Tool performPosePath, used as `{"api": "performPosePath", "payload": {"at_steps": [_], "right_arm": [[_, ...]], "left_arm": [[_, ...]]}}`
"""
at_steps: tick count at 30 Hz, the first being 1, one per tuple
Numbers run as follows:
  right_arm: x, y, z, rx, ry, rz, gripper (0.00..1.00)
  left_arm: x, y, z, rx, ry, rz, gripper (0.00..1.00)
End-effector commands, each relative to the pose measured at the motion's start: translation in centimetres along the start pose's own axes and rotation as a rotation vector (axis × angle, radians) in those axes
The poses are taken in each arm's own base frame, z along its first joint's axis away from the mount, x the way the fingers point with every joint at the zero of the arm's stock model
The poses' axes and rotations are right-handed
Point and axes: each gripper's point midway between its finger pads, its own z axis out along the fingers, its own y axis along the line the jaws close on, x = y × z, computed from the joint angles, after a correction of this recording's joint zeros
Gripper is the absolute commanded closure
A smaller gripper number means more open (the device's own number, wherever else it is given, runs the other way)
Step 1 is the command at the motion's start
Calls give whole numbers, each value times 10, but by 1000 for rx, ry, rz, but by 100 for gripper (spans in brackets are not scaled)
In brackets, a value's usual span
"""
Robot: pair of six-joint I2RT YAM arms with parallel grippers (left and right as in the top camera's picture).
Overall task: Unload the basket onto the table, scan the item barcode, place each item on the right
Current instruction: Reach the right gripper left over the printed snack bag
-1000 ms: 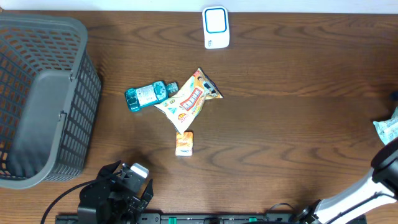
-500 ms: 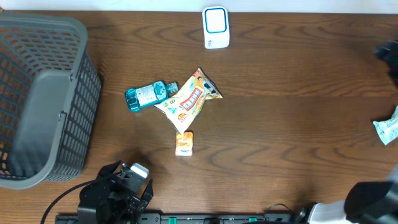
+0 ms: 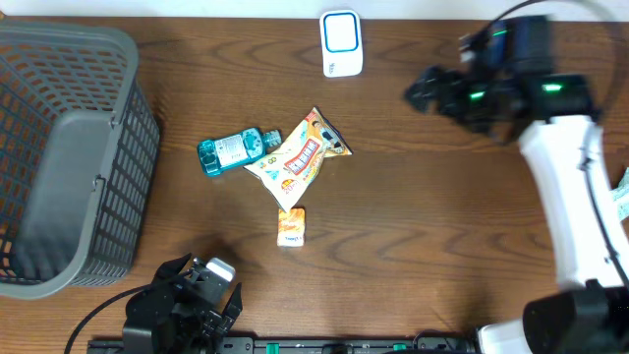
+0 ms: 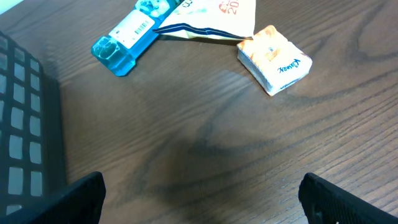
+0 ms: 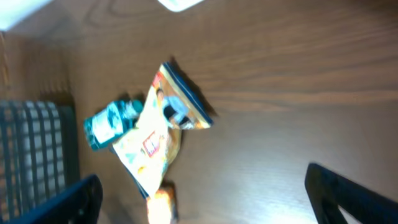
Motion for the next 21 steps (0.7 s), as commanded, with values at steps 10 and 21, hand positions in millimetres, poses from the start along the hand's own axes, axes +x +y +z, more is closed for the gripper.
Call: {"api": "performPosePath", "payload": {"at_steps": [10, 21], "right_arm": [[83, 47, 135, -41, 206, 26, 1], [129, 57, 180, 138, 189, 241, 9]], "left_arm": [[5, 0, 1, -5, 20, 5, 1], [5, 0, 1, -5, 20, 5, 1]]}}
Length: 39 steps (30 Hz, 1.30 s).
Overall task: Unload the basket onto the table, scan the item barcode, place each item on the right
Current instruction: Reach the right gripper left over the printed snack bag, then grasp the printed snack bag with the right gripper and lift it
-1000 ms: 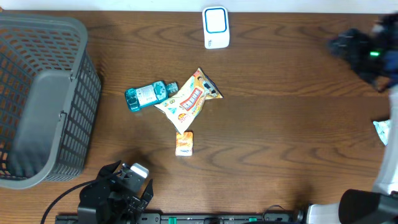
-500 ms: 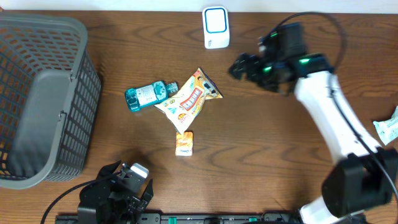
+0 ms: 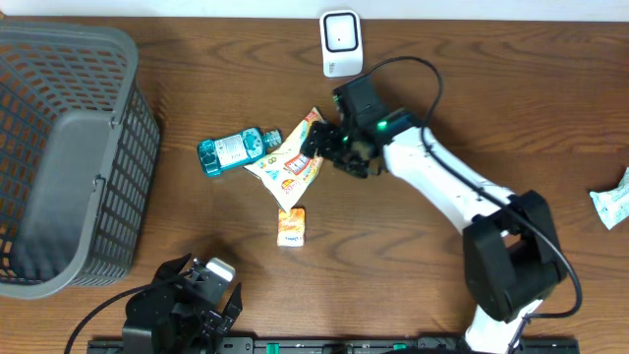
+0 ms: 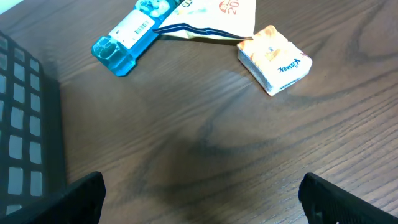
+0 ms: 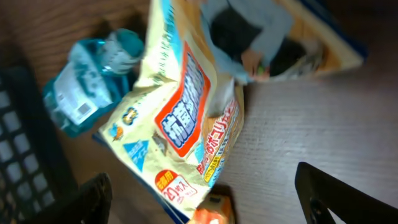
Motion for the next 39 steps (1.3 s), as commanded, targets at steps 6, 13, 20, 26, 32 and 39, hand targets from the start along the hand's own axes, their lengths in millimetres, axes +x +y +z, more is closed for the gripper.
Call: {"api": "performPosePath", "payload": {"at_steps": [6, 13, 20, 26, 32, 39], "right_arm": [[9, -3, 49, 99, -90, 86, 16], [5, -24, 83, 162, -117, 130, 58], [8, -37, 83, 206, -99, 145, 99], [10, -33, 29, 238, -117, 143, 98], [11, -71, -61, 478, -269, 127, 99], [27, -111, -124, 706, -306, 95, 98]], "left_arm": [[5, 0, 1, -5, 21, 5, 1], [5, 0, 1, -5, 21, 5, 1], [5, 0, 1, -5, 21, 5, 1], [5, 0, 1, -5, 21, 5, 1], [5, 0, 1, -5, 21, 5, 1], [5, 0, 1, -5, 21, 5, 1]]}}
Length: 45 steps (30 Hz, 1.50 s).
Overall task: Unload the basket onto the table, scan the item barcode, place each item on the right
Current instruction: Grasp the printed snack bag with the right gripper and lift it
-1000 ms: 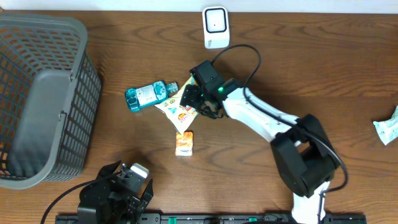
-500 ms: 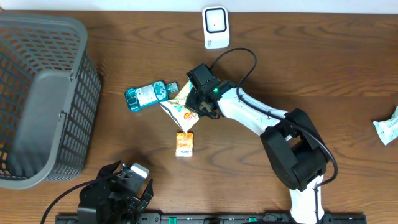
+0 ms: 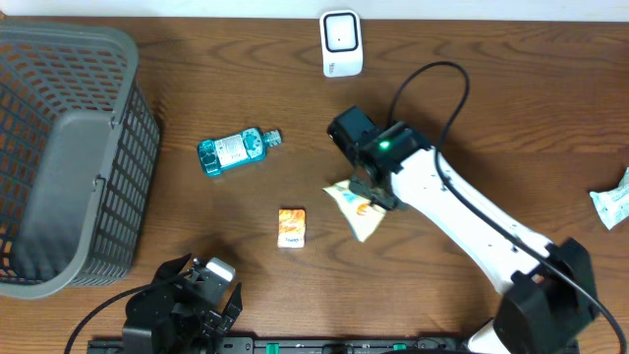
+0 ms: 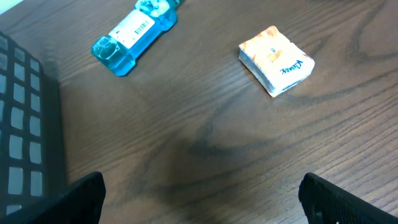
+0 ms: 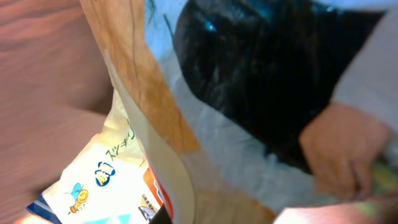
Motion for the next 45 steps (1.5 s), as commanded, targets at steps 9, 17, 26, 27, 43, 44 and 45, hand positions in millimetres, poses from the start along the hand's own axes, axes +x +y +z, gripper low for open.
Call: {"api": "performPosePath", "payload": {"at_steps": [9, 17, 26, 27, 43, 44, 45], "right_arm": [[-6, -28, -7, 103, -45, -15, 37], [1, -24, -10, 72, -8, -12, 25], [4, -18, 7, 87, 0, 198, 15], [3, -16, 10, 90, -5, 225, 17], [-17, -21, 66, 211, -17, 251, 35], [-18, -21, 67, 211, -14, 247, 35], [-19, -21, 68, 207, -10, 241, 35]], "left_arm": [[5, 0, 1, -5, 20, 5, 1], [5, 0, 1, -5, 20, 5, 1], [5, 0, 1, -5, 20, 4, 1], [5, 0, 1, -5, 20, 5, 1], [5, 0, 1, -5, 20, 5, 1], [5, 0, 1, -5, 20, 5, 1], [5, 0, 1, -5, 20, 5, 1]]}}
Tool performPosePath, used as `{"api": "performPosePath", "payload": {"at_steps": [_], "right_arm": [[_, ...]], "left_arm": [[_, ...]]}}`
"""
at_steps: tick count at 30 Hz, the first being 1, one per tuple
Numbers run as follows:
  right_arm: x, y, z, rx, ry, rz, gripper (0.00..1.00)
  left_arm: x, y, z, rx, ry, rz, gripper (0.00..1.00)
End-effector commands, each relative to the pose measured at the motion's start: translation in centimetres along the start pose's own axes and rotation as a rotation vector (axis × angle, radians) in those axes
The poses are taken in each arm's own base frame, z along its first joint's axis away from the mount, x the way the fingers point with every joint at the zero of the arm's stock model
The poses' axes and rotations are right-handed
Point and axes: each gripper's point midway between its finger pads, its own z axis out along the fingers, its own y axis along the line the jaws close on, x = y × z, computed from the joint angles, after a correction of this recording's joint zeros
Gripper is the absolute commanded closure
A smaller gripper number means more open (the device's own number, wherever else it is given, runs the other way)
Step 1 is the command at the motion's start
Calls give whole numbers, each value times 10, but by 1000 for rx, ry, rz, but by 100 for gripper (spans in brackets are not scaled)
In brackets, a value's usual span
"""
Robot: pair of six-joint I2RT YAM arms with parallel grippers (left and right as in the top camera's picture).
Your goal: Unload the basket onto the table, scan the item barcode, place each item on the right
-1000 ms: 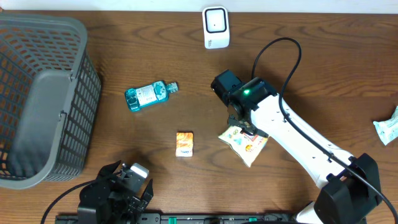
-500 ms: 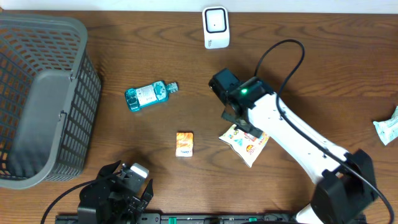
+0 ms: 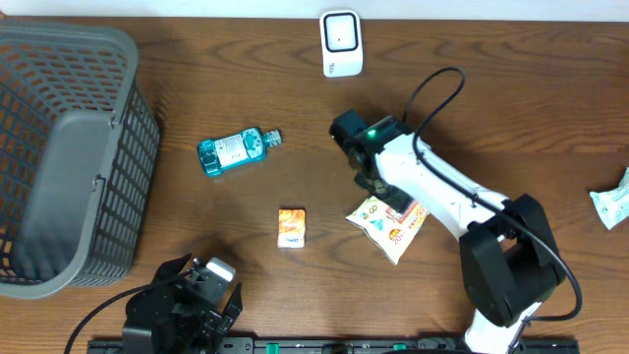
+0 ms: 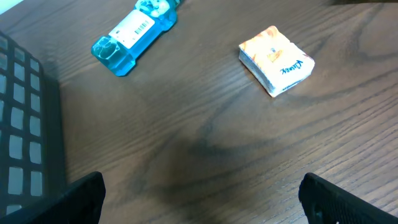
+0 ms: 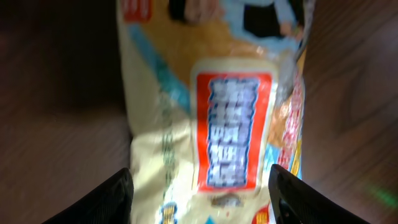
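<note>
The yellow snack bag (image 3: 389,225) with a red label lies flat on the table right of centre. It fills the right wrist view (image 5: 211,106). My right gripper (image 3: 383,200) hangs just over it, open (image 5: 208,202), with one dark finger (image 5: 118,196) on each side of the bag. The white barcode scanner (image 3: 341,42) with a blue ring stands at the back edge, well away from the bag. At the front edge my left gripper (image 3: 187,305) rests open (image 4: 199,205) over bare wood, nothing between its fingers.
A teal bottle (image 3: 236,149) lies left of centre, and its white label shows in the left wrist view (image 4: 134,28). An orange tissue pack (image 3: 291,227) sits near the front. A grey mesh basket (image 3: 59,147) takes up the left side. A white packet (image 3: 611,202) lies at the right edge.
The snack bag was pressed close under the right wrist camera, near the table's middle. Now it lies flat a little further right and forward, with the right fingers spread apart beside it.
The bag first lay in a pile with the bottle and tissue pack while my right gripper was far back right. Then the gripper was at the bag. Later the bag was off the pile, right of centre at the gripper, and now it lies flat there.
</note>
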Motion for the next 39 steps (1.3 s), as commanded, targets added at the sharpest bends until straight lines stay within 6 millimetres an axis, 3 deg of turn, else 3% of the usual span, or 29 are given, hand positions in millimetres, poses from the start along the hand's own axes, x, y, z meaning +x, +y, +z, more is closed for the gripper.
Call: {"api": "performPosePath", "payload": {"at_steps": [1, 4, 9, 17, 18, 20, 22, 25, 27, 31, 35, 39], "right_arm": [[-10, -4, 9, 24, -19, 4, 35], [-16, 1, 14, 8, -19, 9, 35], [-3, 15, 25, -23, 46, -30, 35], [20, 11, 73, 98, 125, -84, 35], [22, 11, 77, 108, 129, -88, 36], [25, 10, 80, 118, 139, -91, 53], [25, 10, 81, 116, 149, -85, 72], [25, 10, 81, 114, 158, -80, 83], [25, 10, 81, 114, 158, -80, 96], [29, 14, 81, 88, 187, -115, 99], [36, 37, 69, -20, 258, -189, 99], [34, 78, 25, -283, 344, -335, 99]], "left_arm": [[5, 0, 1, -5, 20, 5, 1], [5, 0, 1, -5, 20, 5, 1], [5, 1, 1, -6, 20, 5, 1], [5, 1, 1, -6, 20, 5, 1], [5, 1, 1, -6, 20, 5, 1], [5, 0, 1, -5, 20, 5, 1], [5, 0, 1, -5, 20, 5, 1], [5, 0, 1, -5, 20, 5, 1], [5, 0, 1, -5, 20, 5, 1], [5, 0, 1, -5, 20, 5, 1], [5, 1, 1, -6, 20, 5, 1], [5, 0, 1, -5, 20, 5, 1]]}}
